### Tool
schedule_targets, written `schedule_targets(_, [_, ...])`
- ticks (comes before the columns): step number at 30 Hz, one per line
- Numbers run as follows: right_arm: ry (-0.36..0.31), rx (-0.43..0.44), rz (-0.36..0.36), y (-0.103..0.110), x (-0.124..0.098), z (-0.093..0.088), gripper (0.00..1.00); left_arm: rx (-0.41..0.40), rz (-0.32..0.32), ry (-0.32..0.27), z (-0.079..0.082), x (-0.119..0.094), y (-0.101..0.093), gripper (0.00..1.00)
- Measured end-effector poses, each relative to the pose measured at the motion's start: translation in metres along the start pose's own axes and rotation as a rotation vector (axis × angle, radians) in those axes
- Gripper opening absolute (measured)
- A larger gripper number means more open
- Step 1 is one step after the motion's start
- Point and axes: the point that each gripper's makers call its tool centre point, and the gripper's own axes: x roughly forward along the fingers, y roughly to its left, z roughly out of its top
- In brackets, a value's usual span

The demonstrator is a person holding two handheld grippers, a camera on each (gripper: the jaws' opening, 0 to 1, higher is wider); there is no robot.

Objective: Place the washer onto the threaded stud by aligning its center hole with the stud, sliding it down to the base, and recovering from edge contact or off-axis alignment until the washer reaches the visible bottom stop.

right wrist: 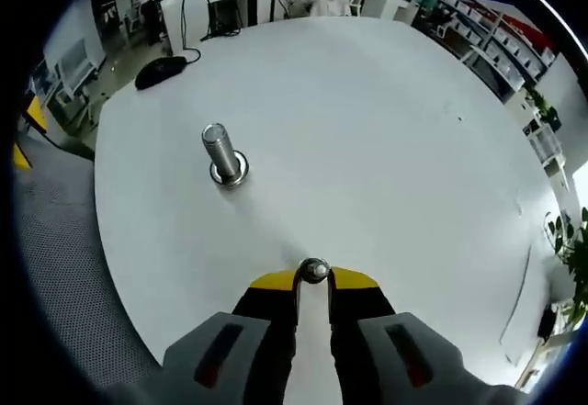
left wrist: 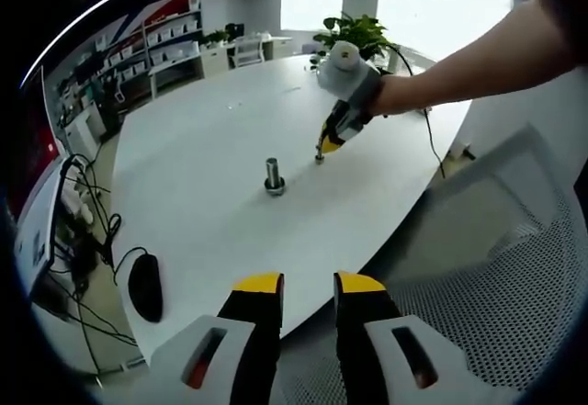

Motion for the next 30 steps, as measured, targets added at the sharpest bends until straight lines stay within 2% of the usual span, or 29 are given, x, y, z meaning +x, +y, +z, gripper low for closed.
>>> schedule_targets(4, [0.024,0.028,0.017,0.002,0.01,-0.004,0.14,-0.002,-0.001,0.003,-0.001,0.0,0.0,0.2])
schedule_targets(10, [0.008,0.06,0.014,0.002,0.012,-0.006,0.15,-0.004,0.005,0.008,-0.002,-0.001,0.0,0.2])
schedule_targets(13, [0.019,0.009,0.001,0.012,0.002,-0.005,0.15,-0.012,-0.001,0.002,-0.001,-0.001,-0.001,0.2])
schedule_targets(14, [0.02,0.003,-0.002,0.008,0.006,-0.006,0.16,-0.01,0.002,0.001,-0.001,-0.001,0.0,0.2])
schedule_targets(17, [0.017,0.02,0.004,0.006,0.006,-0.005,0.17,-0.013,0.003,-0.001,-0.001,-0.001,0.0,0.2])
schedule_targets(19, [0.024,0.022,0.008,0.005,0.005,-0.011,0.2,-0.014,0.002,-0.003,0.0,-0.002,-0.001,0.2])
schedule_targets(22, [-0.004,0.039,-0.006,0.014,-0.012,-0.012,0.22,-0.017,-0.007,-0.021,0.003,-0.004,-0.003,0.2])
schedule_targets(24, [-0.01,0.062,-0.002,0.009,-0.01,-0.018,0.22,-0.016,-0.005,-0.025,0.003,-0.003,-0.002,0.2])
schedule_targets(30, [-0.05,0.091,-0.02,0.023,-0.04,-0.034,0.22,-0.022,-0.014,-0.038,0.004,-0.003,-0.006,0.2])
